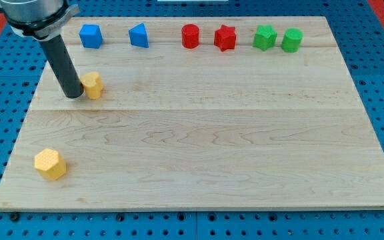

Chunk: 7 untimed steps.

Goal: Push the yellow heart to the left side of the blue triangle

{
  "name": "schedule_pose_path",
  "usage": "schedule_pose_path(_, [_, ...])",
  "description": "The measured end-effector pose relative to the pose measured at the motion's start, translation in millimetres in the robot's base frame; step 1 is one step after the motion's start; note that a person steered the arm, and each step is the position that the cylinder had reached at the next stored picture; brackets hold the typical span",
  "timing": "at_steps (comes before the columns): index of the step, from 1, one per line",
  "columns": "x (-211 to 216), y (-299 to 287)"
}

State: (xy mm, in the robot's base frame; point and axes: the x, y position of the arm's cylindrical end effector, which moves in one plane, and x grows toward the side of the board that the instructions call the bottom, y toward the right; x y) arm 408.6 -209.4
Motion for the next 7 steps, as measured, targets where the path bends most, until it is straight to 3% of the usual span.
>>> schedule_pose_path(2, [17.3, 30.5])
schedule_pose_path(3, [-25.1, 37.8])
schedule_pose_path(5, [-8.1, 59.2])
schedule_pose_path(7, [-61.2, 72.9])
